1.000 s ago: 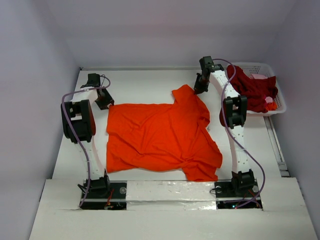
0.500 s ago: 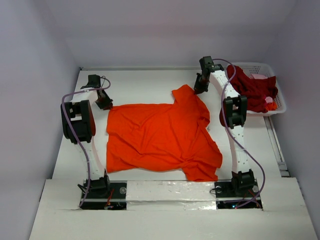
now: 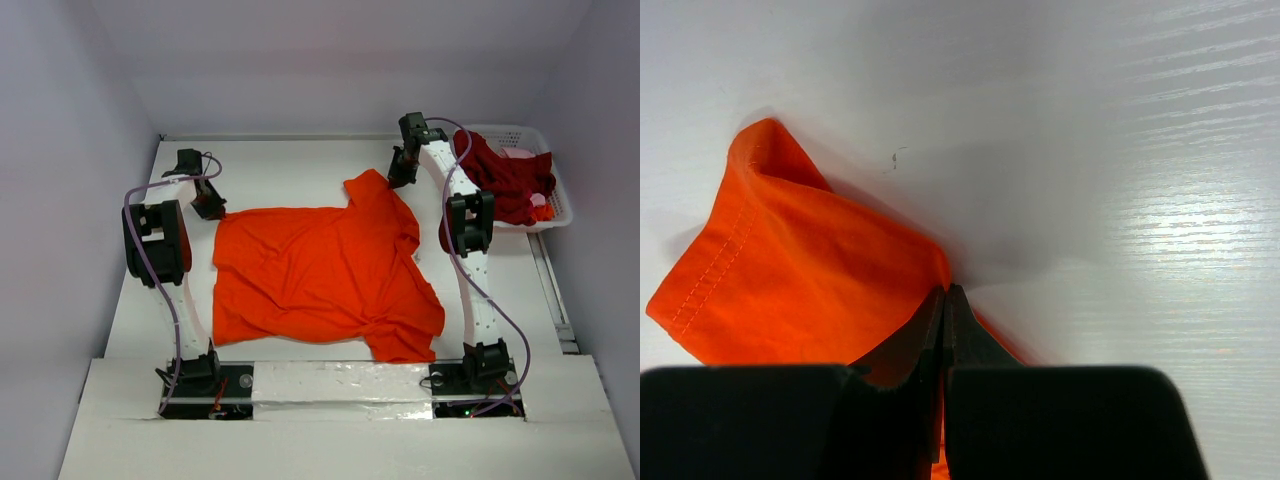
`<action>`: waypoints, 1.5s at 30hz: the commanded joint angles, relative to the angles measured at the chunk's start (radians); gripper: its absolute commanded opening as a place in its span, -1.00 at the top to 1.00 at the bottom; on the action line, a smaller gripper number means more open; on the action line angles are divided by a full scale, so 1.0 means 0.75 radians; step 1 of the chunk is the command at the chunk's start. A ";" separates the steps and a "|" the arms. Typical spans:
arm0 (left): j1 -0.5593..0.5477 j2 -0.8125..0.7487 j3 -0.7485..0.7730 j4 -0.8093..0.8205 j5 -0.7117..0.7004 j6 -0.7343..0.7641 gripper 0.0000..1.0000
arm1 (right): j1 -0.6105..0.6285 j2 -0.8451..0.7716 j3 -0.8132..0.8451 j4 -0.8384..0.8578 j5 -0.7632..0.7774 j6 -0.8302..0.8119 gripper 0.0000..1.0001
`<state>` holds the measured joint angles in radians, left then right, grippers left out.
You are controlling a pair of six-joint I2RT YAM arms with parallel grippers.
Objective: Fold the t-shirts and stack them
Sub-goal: Grap the side of the flattened tshirt furthest away from the robot with both arms
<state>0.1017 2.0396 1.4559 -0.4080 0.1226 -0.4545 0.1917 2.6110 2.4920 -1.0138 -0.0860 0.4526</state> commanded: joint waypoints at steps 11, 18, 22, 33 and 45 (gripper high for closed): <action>-0.017 -0.114 0.024 -0.094 -0.039 -0.018 1.00 | 0.012 -0.244 0.042 -0.006 0.027 0.010 1.00; -0.017 -0.146 0.032 -0.121 -0.037 -0.014 1.00 | 0.012 -0.356 -0.093 0.000 -0.016 0.010 1.00; -0.017 -0.169 0.061 -0.164 -0.051 -0.014 1.00 | 0.027 -0.472 -0.227 0.020 -0.069 0.030 1.00; -0.017 -0.210 0.163 -0.239 -0.086 -0.014 1.00 | 0.090 -0.726 -0.733 0.147 -0.174 0.094 1.00; -0.017 -0.296 0.104 -0.264 -0.086 0.001 1.00 | 0.090 -0.884 -0.885 0.215 -0.153 0.161 1.00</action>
<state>0.0914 1.8896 1.5387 -0.5793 0.0746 -0.4606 0.2619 2.0281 1.8332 -0.9035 -0.1959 0.5457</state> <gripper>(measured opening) 0.014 0.011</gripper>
